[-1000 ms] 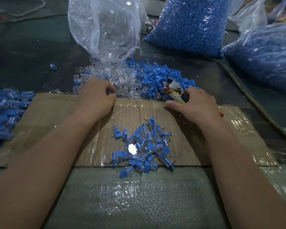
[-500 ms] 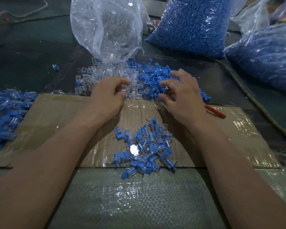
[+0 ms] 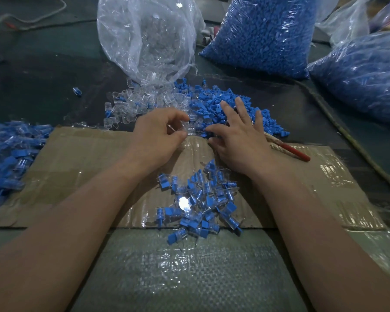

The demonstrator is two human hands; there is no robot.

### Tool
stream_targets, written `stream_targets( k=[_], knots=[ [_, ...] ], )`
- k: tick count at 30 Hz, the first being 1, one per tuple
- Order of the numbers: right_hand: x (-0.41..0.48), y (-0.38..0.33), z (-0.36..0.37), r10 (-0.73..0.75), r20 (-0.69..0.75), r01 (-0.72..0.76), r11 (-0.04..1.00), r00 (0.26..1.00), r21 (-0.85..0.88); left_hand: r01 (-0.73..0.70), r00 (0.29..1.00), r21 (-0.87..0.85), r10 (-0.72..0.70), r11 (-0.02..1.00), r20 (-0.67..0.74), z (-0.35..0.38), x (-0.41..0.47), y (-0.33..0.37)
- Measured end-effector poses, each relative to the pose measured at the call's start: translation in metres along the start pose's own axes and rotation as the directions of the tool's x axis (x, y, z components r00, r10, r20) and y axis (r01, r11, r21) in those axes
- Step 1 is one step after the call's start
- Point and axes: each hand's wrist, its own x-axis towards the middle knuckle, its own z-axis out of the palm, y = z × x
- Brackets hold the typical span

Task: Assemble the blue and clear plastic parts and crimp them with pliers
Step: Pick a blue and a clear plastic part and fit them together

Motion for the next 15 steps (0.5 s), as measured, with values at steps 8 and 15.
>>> stream_targets(
  k=[8,15],
  knots=[
    [0.0002,-0.0023,-0.0005,-0.007,-0.043,0.010,0.997,0.999,0.073,0.026,0.999,-0.048,-0.024,0.999,0.037,0.0005,-0.0005,0.0016],
    [0.0000,-0.0050,0.0009,-0.123,-0.092,0.131,0.988,0.988,0.086,0.014,0.995,-0.082,-0.005,0.997,0.104,0.0011,-0.0019,0.0026]
  ],
)
